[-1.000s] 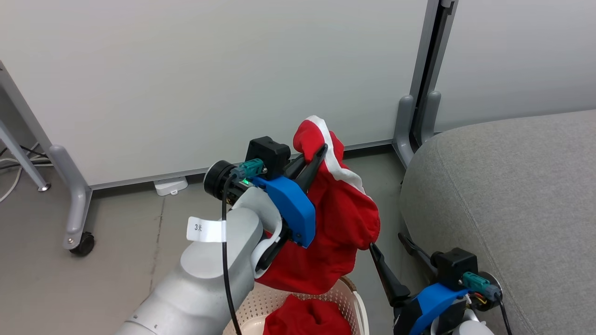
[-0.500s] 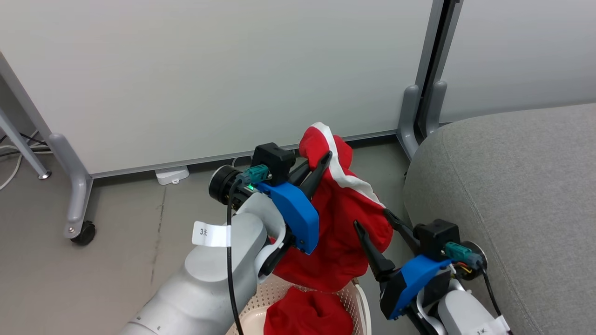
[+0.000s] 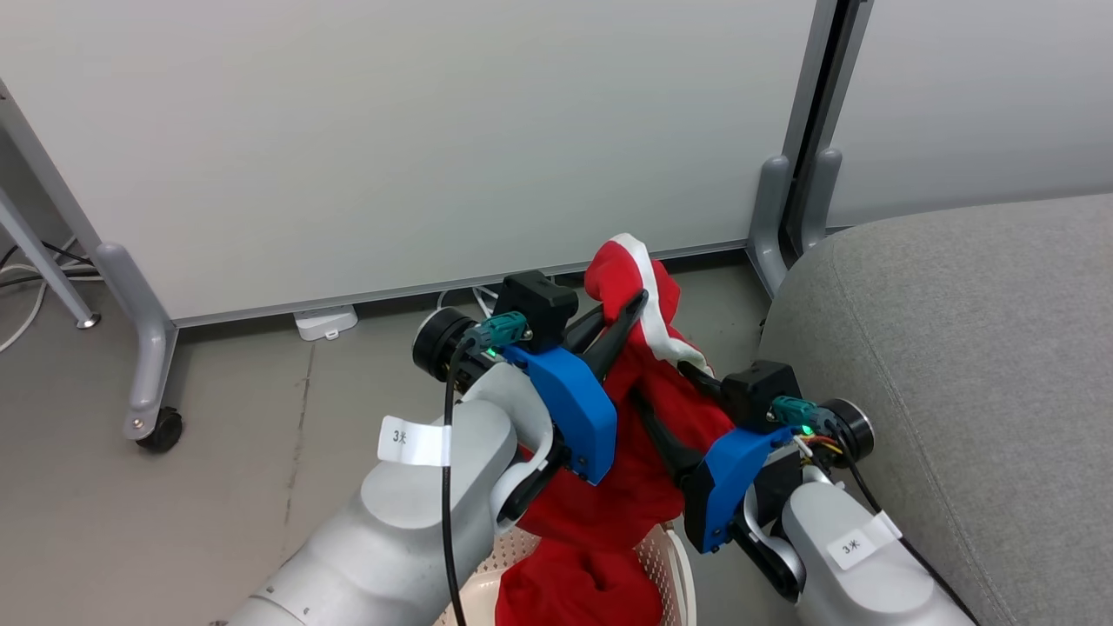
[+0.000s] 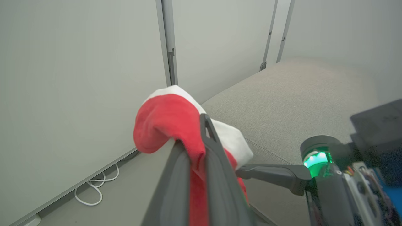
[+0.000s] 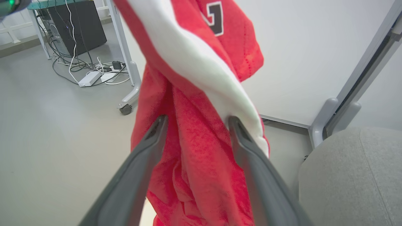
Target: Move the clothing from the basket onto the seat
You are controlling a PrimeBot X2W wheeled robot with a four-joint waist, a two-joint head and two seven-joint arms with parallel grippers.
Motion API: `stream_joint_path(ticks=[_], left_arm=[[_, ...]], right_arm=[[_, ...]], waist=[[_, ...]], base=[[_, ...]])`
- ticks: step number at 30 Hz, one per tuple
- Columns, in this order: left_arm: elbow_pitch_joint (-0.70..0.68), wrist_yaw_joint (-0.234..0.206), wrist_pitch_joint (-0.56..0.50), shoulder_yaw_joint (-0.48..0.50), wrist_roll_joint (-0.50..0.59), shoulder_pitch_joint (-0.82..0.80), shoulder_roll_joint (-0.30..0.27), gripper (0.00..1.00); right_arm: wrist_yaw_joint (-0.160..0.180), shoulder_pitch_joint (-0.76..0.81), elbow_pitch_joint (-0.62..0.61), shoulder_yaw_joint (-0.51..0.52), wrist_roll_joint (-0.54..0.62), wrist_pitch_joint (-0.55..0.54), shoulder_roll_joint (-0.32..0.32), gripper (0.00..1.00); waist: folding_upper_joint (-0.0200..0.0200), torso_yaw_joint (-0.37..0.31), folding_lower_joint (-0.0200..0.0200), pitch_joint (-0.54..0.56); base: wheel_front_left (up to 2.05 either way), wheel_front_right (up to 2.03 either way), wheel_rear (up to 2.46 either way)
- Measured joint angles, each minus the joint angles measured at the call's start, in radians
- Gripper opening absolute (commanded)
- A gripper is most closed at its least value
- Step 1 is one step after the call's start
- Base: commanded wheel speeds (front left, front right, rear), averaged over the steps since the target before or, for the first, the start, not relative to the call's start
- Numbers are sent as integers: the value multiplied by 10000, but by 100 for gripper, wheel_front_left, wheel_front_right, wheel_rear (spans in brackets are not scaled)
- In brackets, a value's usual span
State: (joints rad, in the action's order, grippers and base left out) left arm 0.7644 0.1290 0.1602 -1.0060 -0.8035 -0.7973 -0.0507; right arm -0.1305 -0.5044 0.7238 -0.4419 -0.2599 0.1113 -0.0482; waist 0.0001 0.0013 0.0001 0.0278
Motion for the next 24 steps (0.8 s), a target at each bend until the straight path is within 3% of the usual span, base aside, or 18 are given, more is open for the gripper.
stream_joint_path(ticks=[9, 19, 20, 21, 22, 24], left_arm=[[-401, 0, 10, -458, -395, -5, 0, 0], [-663, -2, 50, -834, -727, -5, 2, 0], [-667, -4, 65, -865, -769, -5, 0, 0], [-667, -6, 79, -899, -769, -5, 0, 0], [-665, -8, 90, -936, -780, -5, 0, 0], [-642, -21, 107, -966, -836, -16, 2, 0]], right_arm=[[-2, -968, 1432, -671, 278, 58, -2, 100], [0, -1290, 2161, -1183, -652, 286, -4, 100], [0, -1300, 2207, -1281, -825, 324, -4, 74], [-2, -1316, 2232, -1407, -963, 345, -4, 16], [-2, -1333, 2251, -1503, -1085, 384, -4, 0], [0, -1377, 2305, -1728, -1335, 468, -4, 0]], waist=[[0, 143, 0, 149], [0, 245, -1, 220], [0, 247, -1, 219], [0, 248, -1, 218], [0, 248, -1, 216], [0, 241, -1, 208]], base=[[0, 0, 0], [0, 0, 0], [0, 0, 0], [0, 0, 0], [0, 0, 0], [0, 0, 0]])
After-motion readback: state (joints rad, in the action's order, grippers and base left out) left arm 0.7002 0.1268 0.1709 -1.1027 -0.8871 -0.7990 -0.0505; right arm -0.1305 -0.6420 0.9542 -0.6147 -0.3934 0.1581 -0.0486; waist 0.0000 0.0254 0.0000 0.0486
